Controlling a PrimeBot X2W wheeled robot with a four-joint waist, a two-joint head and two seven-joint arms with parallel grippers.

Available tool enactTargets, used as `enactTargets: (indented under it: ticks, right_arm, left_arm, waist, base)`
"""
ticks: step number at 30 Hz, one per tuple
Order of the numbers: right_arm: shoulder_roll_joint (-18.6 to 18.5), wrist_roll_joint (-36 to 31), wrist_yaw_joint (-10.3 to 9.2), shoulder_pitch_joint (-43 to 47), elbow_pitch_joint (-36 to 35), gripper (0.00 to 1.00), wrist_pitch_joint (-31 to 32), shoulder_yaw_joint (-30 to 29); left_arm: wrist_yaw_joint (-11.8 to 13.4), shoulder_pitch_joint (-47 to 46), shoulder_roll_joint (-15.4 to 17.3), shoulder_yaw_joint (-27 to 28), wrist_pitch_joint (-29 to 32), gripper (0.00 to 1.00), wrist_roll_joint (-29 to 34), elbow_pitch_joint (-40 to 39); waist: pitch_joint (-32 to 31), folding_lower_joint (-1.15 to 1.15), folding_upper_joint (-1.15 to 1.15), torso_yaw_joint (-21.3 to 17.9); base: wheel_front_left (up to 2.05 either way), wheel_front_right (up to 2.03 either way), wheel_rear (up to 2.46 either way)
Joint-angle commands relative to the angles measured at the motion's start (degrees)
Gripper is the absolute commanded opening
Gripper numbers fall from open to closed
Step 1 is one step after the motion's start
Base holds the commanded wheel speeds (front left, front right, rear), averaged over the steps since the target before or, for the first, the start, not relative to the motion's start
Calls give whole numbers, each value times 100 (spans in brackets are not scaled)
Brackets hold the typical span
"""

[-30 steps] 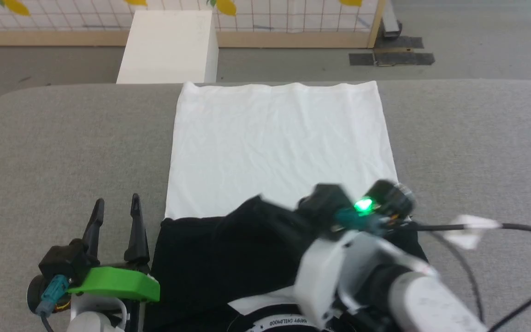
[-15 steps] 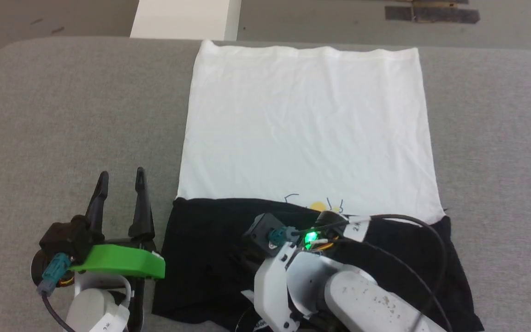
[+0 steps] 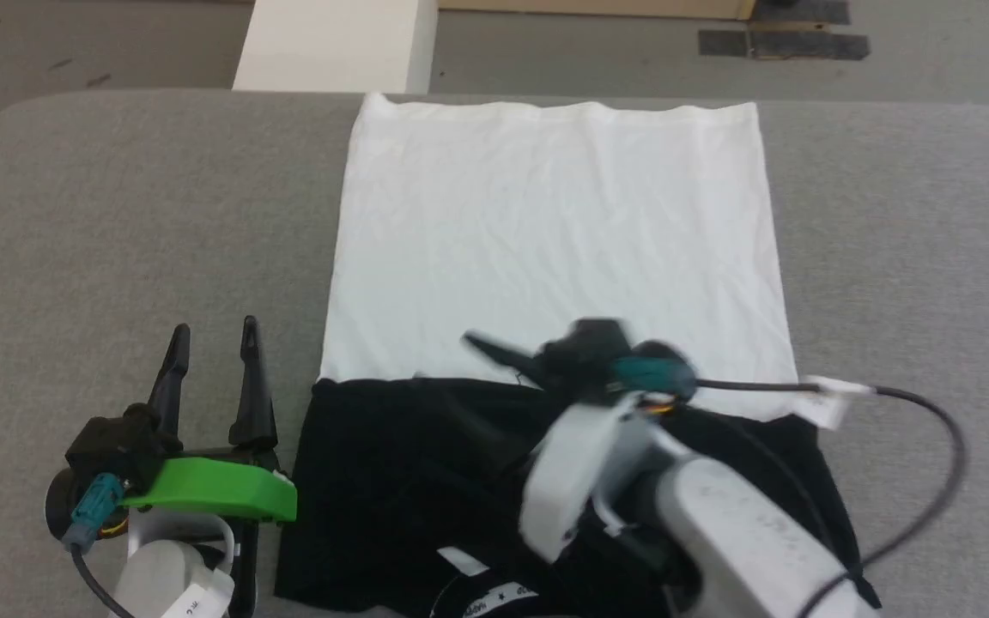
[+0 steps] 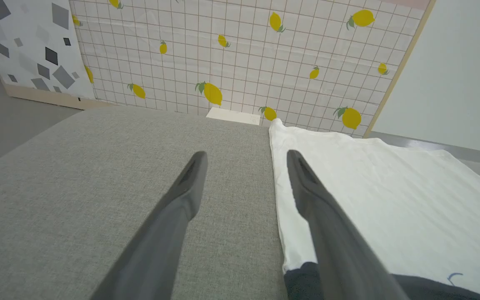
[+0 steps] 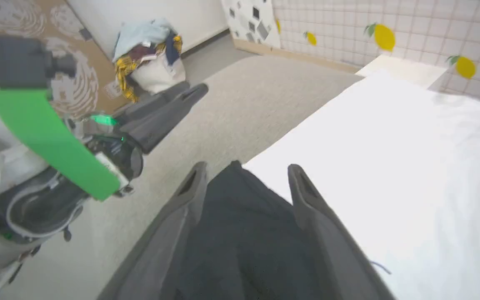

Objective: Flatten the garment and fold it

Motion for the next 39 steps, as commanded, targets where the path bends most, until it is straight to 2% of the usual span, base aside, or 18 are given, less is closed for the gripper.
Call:
enactTargets:
  ticks: [1, 6, 9, 13, 20, 21, 25, 31, 34, 39]
  right_arm:
    - [-6, -107, -9, 198, -174, 100, -212, -268]
    - [-10, -804, -9, 943, -933, 100, -930, -1618]
    - [-8, -1256, -9, 1405, -1280, 100, -1252, -2461]
    - [-6, -1467, -9, 1742, -1496, 100, -1405, -3175]
    - [-5, -1428, -9, 1597, -1737, 100, -1501, -3564]
    - [-5, -1403, -9, 1518, -1785, 100, -1502, -3587]
    - [-4, -1340, -9, 1362, -1823, 100, -1523, -3577]
    - [-4, -1150, -9, 1219, -1844, 100, -1646, -3387]
    - [-4, -1050, -9, 1193, -1792, 100, -1705, -3292]
    - [-4, -947, -9, 1180, -1714, 100, -1807, -3232]
  left_arm:
    - [-24, -8, 63, 2, -22, 100, 57, 29]
    - [-60, -251, 292, -117, 46, 100, 2, 190]
    - [-74, -651, 489, -188, 385, 100, -126, 201]
    - [-85, -1416, 812, -313, 1097, 100, -284, 280]
    - [-92, -3110, 1375, -453, 2704, 100, -524, 743]
    - [-90, -3587, 1543, -496, 3212, 100, -515, 911]
    - [-37, -4433, 1756, -527, 4057, 100, -539, 1246]
    - [301, -5237, 2058, -472, 5203, 100, -470, 1495]
    - [545, -5396, 2239, -460, 5800, 100, -351, 1514]
    - [758, -5440, 2509, -478, 6406, 100, -173, 1296]
  waist:
    - [-194, 0, 0, -225]
    - [-244, 0, 0, -470]
    - [-123, 0, 0, -646]
    - [225, 0, 0, -898]
    - [1103, 0, 0, -1326]
    - [1378, 0, 0, -1441]
    - [1832, 0, 0, -1643]
    - [2335, 0, 0, -1993]
    - [2478, 0, 0, -2121]
    - [2638, 0, 0, -2226]
  base:
    - [0, 0, 0]
    - [0, 0, 0]
    - [0, 0, 0]
    - [0, 0, 0]
    - [0, 0, 0]
    - [0, 0, 0]
    - [0, 0, 0]
    - [0, 0, 0]
    - [0, 0, 0]
    - [0, 0, 0]
